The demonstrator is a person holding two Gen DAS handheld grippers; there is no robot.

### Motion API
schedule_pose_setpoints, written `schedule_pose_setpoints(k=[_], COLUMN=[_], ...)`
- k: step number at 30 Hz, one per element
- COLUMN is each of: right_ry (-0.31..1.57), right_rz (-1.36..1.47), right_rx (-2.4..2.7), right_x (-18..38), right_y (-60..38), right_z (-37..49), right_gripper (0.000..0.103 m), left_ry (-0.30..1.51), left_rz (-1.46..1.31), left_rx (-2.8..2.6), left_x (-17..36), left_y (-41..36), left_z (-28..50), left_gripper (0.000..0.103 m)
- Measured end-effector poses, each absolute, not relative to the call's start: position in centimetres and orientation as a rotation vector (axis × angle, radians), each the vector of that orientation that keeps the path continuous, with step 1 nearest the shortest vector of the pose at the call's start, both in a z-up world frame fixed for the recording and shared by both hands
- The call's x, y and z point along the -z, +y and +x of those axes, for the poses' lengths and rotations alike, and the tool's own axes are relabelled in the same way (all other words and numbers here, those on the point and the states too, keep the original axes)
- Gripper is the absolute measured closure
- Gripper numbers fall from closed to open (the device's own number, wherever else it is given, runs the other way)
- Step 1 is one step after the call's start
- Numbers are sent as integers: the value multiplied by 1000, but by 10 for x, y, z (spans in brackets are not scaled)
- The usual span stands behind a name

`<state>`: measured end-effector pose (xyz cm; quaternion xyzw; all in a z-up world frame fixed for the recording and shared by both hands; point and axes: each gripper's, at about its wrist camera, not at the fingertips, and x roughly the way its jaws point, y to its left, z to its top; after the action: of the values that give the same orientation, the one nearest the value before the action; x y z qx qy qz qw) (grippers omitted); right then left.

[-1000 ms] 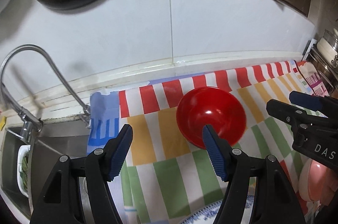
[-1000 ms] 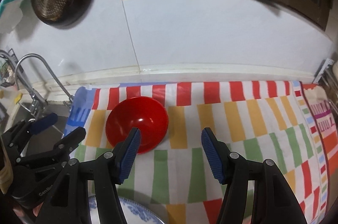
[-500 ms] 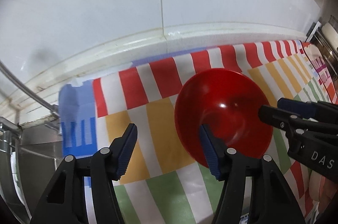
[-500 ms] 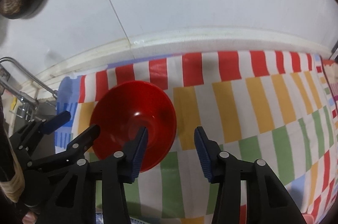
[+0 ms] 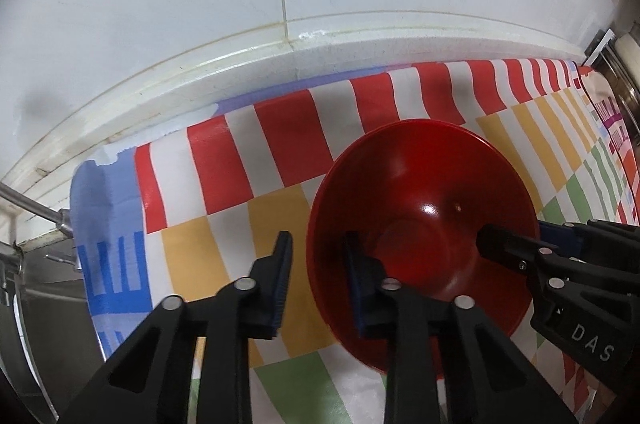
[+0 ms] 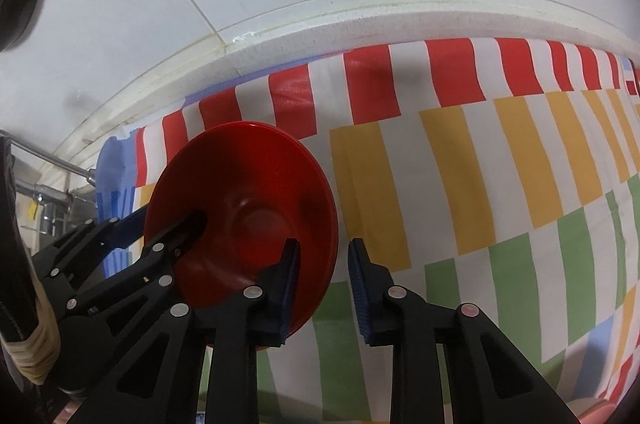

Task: Organize plates and bowls
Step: 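Lift the red bowl with both grippers and carry it over the pink bowl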

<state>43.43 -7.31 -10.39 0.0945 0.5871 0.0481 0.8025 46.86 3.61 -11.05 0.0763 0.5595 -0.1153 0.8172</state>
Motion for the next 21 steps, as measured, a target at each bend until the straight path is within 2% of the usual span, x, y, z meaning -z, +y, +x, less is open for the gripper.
schedule_pose_setpoints(k=[3,6,21], right_ry=[1267,1275,1242], right_rz=[202,208,147], right_rx=[-100,-100,-68], right_x=[106,107,90], right_y=[-72,-71,-68], right_z=[437,438,427], right_gripper=[86,91,91], left_ry=[1201,1188,1148], left_rz=[159,199,189], left_rx=[255,247,240], left_x=[112,114,101], left_y=[32,23,18], left_z=[470,469,450], left_gripper=[86,85,86])
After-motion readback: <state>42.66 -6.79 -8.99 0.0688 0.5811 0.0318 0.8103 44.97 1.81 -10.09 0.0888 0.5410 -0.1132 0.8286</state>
